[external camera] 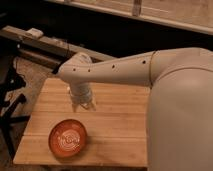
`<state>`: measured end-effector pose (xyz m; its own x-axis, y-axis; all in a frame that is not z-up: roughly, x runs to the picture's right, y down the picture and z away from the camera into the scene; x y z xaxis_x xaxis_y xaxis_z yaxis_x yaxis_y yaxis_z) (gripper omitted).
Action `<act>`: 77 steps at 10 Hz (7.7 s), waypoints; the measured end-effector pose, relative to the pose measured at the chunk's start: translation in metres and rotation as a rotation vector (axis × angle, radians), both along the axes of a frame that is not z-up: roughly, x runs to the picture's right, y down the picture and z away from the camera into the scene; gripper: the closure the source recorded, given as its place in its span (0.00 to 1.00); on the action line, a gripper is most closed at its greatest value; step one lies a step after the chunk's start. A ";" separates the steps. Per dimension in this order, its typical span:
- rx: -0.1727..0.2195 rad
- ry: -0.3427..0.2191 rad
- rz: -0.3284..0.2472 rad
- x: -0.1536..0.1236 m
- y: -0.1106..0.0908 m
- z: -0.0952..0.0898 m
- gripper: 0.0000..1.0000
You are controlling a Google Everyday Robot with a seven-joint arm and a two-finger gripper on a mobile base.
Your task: Place the bottle in the ceramic bowl
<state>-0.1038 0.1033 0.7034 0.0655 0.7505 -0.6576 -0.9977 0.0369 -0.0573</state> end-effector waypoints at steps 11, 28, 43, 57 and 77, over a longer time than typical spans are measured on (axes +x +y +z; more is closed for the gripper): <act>0.002 0.000 0.001 0.000 -0.001 -0.001 0.35; 0.002 -0.276 -0.320 -0.024 -0.069 0.075 0.35; -0.170 -0.254 -0.462 -0.025 -0.031 0.209 0.35; -0.012 -0.340 -0.475 -0.054 0.017 0.066 1.00; 0.030 -0.634 -0.585 -0.060 0.080 -0.022 0.25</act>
<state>-0.1641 0.1836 0.6817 0.7950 0.4977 -0.3467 -0.5976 0.5451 -0.5879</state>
